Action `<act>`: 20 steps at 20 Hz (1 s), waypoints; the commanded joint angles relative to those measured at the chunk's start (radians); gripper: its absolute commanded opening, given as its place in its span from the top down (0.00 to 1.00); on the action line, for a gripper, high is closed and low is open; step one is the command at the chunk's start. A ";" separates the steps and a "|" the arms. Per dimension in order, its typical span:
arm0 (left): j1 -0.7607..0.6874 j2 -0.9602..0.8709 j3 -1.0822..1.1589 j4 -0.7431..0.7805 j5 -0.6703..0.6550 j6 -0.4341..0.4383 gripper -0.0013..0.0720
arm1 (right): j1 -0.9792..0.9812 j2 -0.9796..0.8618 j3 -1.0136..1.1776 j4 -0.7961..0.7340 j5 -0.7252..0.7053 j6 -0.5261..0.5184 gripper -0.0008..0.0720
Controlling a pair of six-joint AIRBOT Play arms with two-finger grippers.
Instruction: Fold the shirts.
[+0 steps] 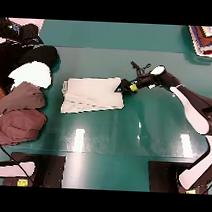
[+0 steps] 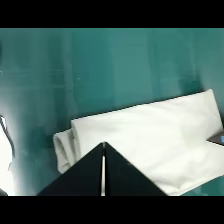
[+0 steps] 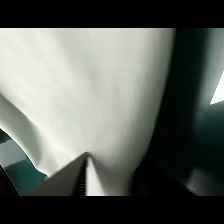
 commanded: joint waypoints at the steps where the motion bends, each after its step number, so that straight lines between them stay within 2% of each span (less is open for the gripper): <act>1: 0.000 0.000 0.001 -0.035 -0.010 0.000 0.95 | 0.045 -0.077 0.123 0.023 0.011 -0.004 0.89; 2: 0.000 0.000 0.001 -0.038 -0.011 0.000 0.95 | 0.044 -0.075 0.136 0.022 0.013 -0.008 0.97; 6: -0.034 0.000 0.001 -0.030 -0.012 0.000 0.95 | 0.005 -0.010 0.151 -0.073 0.016 -0.006 0.97; 10: -0.149 0.000 0.001 -0.026 0.004 0.027 0.95 | -0.140 0.160 0.071 -0.222 -0.004 0.045 0.97; 13: -0.227 0.000 0.001 -0.026 0.029 0.027 0.95 | -0.341 0.343 -0.099 -0.285 -0.038 0.074 0.97; 20: -0.284 0.000 0.001 -0.031 0.054 0.016 0.95 | -1.009 0.715 -0.425 -0.325 -0.095 0.116 0.97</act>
